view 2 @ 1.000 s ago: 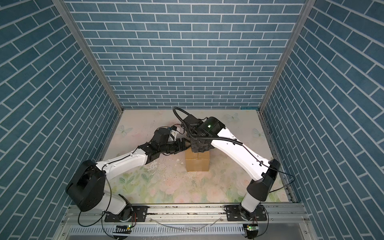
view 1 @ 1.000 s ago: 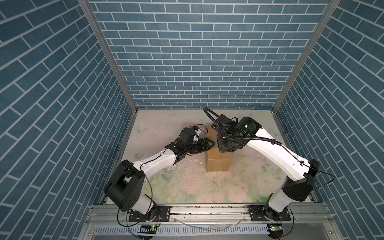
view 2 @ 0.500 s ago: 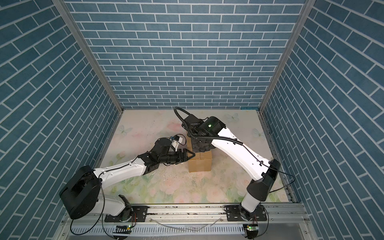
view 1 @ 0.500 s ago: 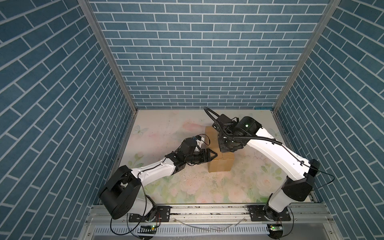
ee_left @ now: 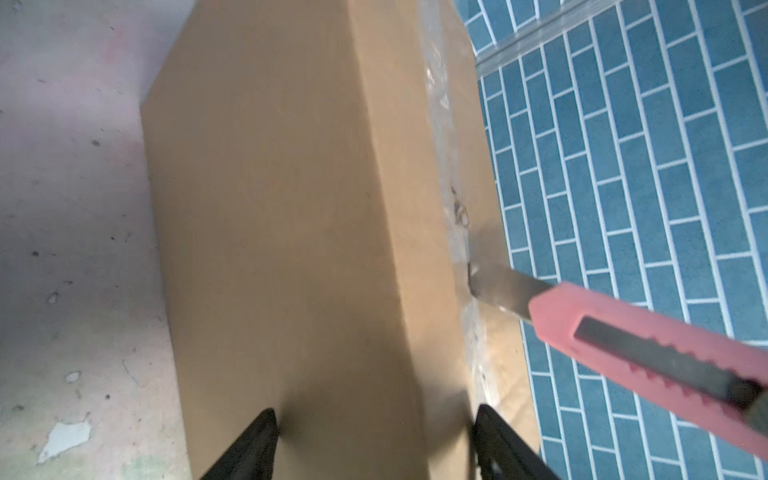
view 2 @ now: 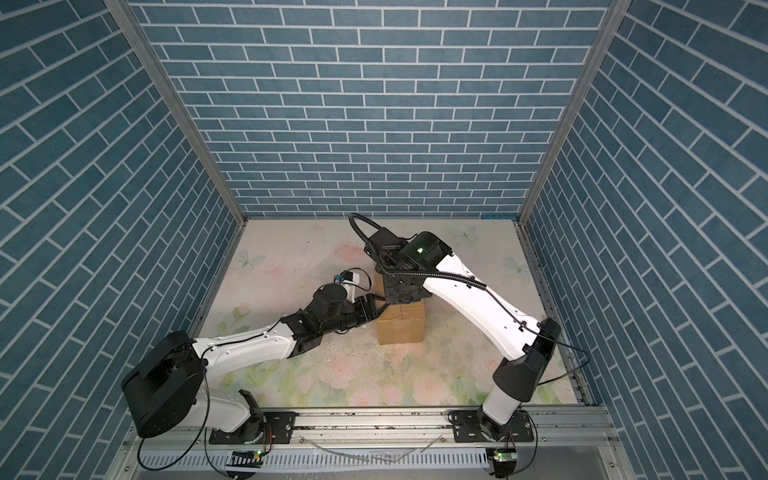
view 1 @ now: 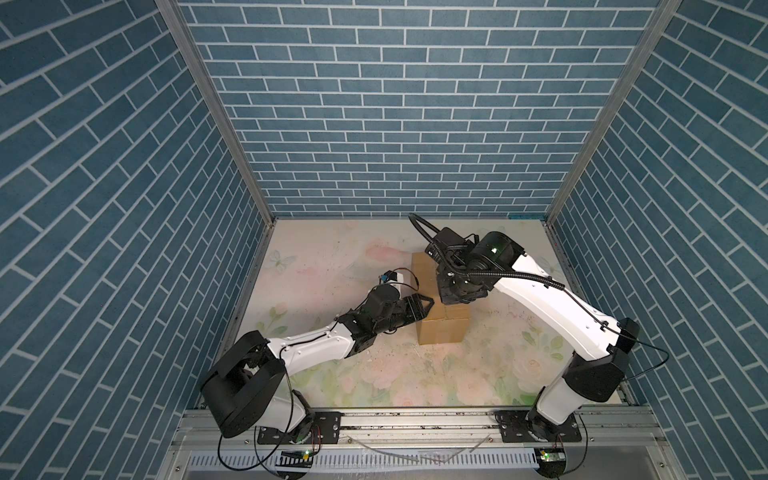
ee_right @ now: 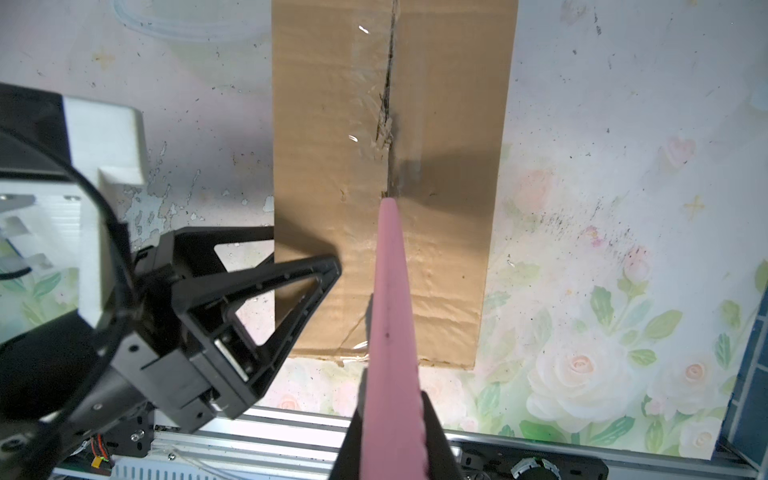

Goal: Unpack the express box

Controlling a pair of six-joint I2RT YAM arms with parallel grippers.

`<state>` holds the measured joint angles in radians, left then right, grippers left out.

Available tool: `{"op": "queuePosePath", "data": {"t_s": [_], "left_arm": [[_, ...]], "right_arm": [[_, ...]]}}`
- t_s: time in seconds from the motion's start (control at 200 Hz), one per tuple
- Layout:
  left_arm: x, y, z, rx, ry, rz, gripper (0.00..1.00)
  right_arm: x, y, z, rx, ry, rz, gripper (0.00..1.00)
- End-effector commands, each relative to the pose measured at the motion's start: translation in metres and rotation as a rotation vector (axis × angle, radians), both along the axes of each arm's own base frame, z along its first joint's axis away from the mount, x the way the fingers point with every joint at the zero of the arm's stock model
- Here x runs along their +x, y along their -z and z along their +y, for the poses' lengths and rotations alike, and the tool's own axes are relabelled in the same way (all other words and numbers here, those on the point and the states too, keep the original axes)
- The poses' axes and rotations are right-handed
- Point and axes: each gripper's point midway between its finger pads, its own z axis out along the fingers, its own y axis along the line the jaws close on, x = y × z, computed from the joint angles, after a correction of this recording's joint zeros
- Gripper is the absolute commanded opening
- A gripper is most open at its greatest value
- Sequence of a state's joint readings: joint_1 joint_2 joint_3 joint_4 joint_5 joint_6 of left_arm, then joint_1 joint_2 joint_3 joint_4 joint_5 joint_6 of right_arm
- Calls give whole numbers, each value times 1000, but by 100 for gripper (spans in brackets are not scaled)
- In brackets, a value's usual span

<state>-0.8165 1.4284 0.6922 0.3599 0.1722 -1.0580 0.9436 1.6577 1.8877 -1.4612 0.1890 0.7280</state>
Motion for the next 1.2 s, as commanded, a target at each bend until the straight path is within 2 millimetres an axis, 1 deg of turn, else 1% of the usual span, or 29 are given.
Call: {"op": "queuePosePath", "data": {"t_s": [0.0, 0.075, 0.085, 0.095, 0.245, 0.32, 0.385, 0.47, 0.535, 0.62, 0.67, 0.735, 0.87, 0.945, 1.03, 1.195], "left_arm": [[10, 28, 15, 95, -97, 36, 74], [11, 32, 16, 103, -111, 45, 74], [15, 25, 13, 90, -114, 35, 74], [16, 24, 12, 87, -117, 33, 74], [21, 22, 9, 80, -131, 32, 74], [19, 17, 6, 72, -108, 32, 75], [14, 8, 3, 72, -66, 18, 77], [-1, -6, 1, 96, 30, -4, 78], [-17, -12, 5, 144, 118, -23, 79], [-38, -20, 22, 260, 224, -62, 79], [-48, -25, 35, 339, 269, -92, 80], [-59, -33, 47, 418, 344, -145, 80], [-80, -43, 60, 521, 510, -259, 79], [-88, -52, 61, 546, 562, -326, 79], [-97, -59, 55, 573, 629, -372, 79], [-116, -52, 38, 662, 758, -440, 78]], "right_arm": [[-44, 13, -5, -39, -44, 209, 0], [-46, 12, -6, -38, -46, 212, 0], [-46, 12, -7, -39, -46, 213, 0], [-46, 11, -7, -39, -46, 211, 0], [-48, 12, -9, -39, -45, 211, 0], [-47, 13, -10, -45, -44, 204, 0], [-44, 13, -12, -51, -42, 193, 0], [-42, 13, -14, -49, -37, 179, 0], [-40, 13, -14, -39, -33, 173, 0], [-41, 14, -16, -38, -31, 171, 0], [-40, 14, -16, -39, -31, 168, 0], [-40, 14, -17, -39, -27, 167, 0], [-40, 15, -17, -41, -32, 169, 0], [-40, 15, -19, -45, -31, 171, 0], [-41, 15, -20, -46, -30, 172, 0], [-41, 15, -21, -46, -30, 172, 0]]}}
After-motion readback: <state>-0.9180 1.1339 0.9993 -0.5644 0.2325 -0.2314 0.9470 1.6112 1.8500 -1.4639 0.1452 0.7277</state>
